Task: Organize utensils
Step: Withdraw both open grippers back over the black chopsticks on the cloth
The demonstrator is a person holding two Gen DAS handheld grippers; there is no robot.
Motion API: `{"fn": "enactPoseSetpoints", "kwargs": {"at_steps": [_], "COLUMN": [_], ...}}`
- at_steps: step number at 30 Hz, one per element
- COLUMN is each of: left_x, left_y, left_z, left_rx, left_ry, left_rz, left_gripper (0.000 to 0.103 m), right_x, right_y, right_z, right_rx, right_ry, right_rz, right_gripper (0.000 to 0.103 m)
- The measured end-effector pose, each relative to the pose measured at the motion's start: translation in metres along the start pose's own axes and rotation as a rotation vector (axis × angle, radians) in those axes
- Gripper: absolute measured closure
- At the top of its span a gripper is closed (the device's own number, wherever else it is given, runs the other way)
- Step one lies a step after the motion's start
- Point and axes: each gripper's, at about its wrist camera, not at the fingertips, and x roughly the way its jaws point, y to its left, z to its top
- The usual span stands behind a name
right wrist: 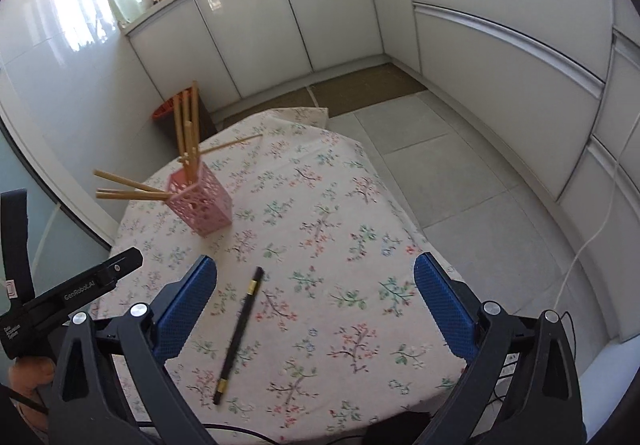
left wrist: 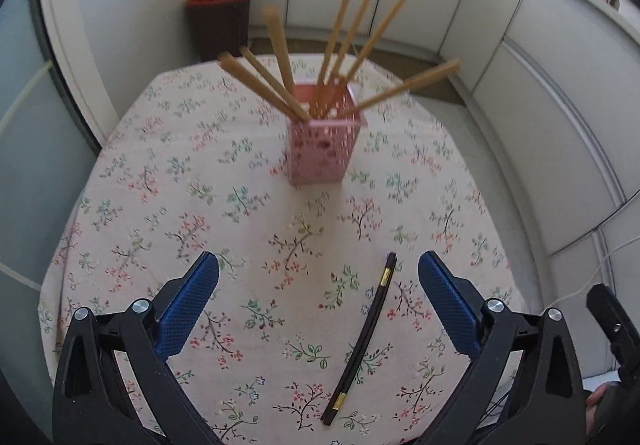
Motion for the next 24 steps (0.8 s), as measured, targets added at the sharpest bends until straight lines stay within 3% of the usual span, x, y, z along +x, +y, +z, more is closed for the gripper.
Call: {"fn": "enactPoseSetpoints", "kwargs": {"at_steps": [4, 8, 14, 24], "left_x": [0.058, 0.099, 0.125, 0.122], "left_y": [-0.011, -0.020, -0.022, -0.028], "left_z": [-0.006, -0.006, -0.008, -0.012], "left_rx": [0.016, 0.018, 0.008, 0.019], "left_ry": [0.162, 0.265, 0.308, 0.316], "left_rz": [-0.037, -0.040, -0.018, -0.080], "left_gripper": [0.025, 0.046, 0.048, 0.047], "right_x": [0.024, 0.033, 0.040, 0.044], "right_y": [-0.031, -0.041, -0.040, -0.045], "right_z": [-0.010, -0.010, -0.012, -0.013], "right_rx": [0.046, 0.119, 0.098, 0.117], "right_ry": [0.062, 0.109, 0.125, 0.150], "right_rz": [-0.027, 0.038, 0.025, 0.015], "right_gripper": [0.007, 0.007, 0.007, 0.007]}}
